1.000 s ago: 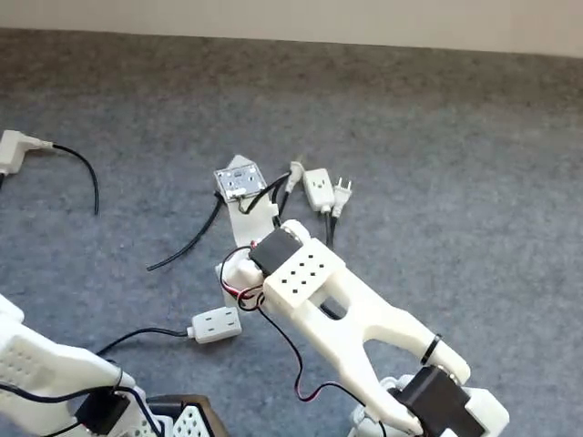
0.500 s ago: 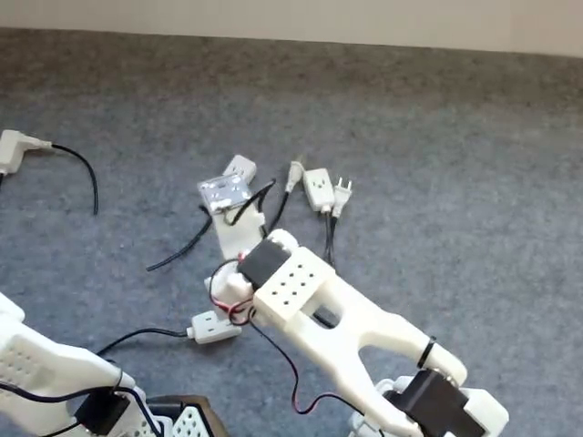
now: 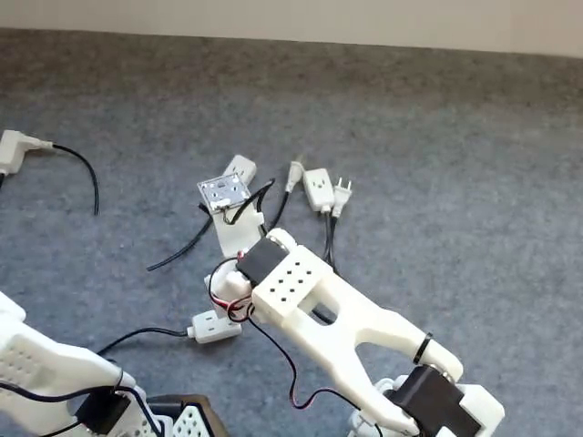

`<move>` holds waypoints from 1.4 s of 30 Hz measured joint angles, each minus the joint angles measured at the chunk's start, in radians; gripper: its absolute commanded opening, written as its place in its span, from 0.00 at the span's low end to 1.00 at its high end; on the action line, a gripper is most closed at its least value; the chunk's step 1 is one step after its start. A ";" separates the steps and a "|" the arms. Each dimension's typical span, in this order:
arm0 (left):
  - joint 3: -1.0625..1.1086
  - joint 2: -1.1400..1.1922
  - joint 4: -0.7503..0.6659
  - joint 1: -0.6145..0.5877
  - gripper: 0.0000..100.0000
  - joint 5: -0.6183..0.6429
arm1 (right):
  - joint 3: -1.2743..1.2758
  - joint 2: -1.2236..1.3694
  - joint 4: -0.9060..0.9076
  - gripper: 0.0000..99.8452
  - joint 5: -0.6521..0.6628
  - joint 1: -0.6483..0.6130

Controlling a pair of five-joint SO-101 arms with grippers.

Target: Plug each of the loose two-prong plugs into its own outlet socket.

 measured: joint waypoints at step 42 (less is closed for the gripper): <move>0.000 0.000 0.000 0.000 0.33 0.000 | -0.015 0.041 -0.020 0.00 0.000 0.032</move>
